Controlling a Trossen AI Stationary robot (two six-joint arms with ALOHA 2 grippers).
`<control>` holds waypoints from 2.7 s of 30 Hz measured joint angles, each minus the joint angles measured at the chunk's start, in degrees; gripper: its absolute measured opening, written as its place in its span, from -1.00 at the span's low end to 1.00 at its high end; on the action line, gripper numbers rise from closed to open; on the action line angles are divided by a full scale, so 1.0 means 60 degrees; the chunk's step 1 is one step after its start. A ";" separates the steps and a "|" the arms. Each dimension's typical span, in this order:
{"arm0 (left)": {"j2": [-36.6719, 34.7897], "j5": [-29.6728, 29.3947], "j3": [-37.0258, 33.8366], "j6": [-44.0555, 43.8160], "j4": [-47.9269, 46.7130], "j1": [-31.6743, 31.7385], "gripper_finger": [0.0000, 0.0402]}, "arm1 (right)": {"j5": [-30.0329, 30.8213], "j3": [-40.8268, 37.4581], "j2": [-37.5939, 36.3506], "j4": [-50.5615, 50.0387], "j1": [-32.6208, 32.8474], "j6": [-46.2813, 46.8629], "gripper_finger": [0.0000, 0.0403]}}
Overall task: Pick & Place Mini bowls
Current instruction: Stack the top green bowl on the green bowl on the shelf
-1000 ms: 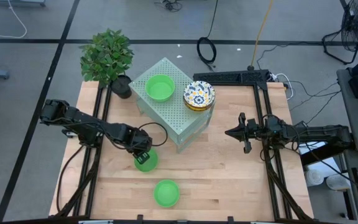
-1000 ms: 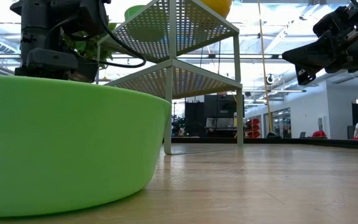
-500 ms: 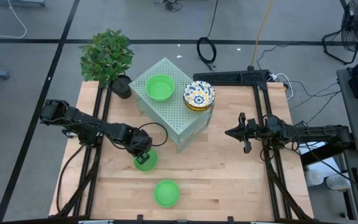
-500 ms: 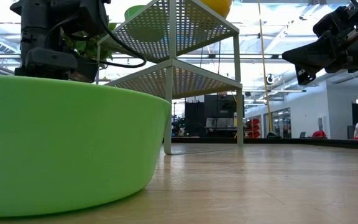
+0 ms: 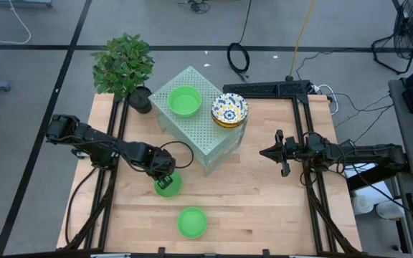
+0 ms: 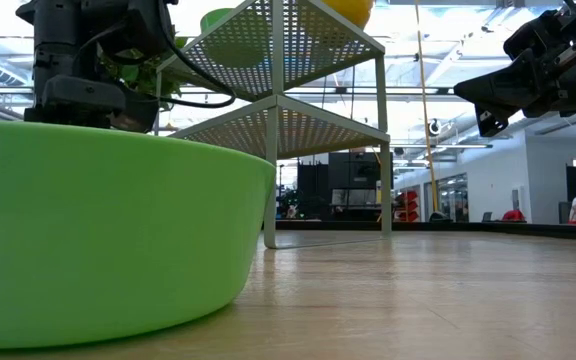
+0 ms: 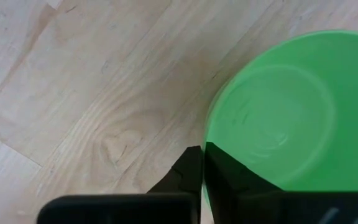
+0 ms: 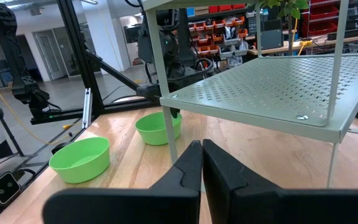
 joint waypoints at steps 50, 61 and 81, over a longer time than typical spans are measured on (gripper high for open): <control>-0.1550 -0.4499 1.0334 0.7063 0.0372 0.0239 -0.98 | 0.0470 0.0000 -0.0003 0.0004 0.0000 -0.0066 -1.00; 0.0393 -0.4416 1.3101 0.4777 -0.2210 0.2955 -0.99 | 0.0474 0.0000 -0.0001 0.0029 0.0000 -0.0059 -1.00; 0.1730 -0.3306 1.3209 0.2987 -0.6217 0.5519 -0.98 | 0.0463 0.0000 -0.0003 -0.0047 0.0000 -0.0029 -1.00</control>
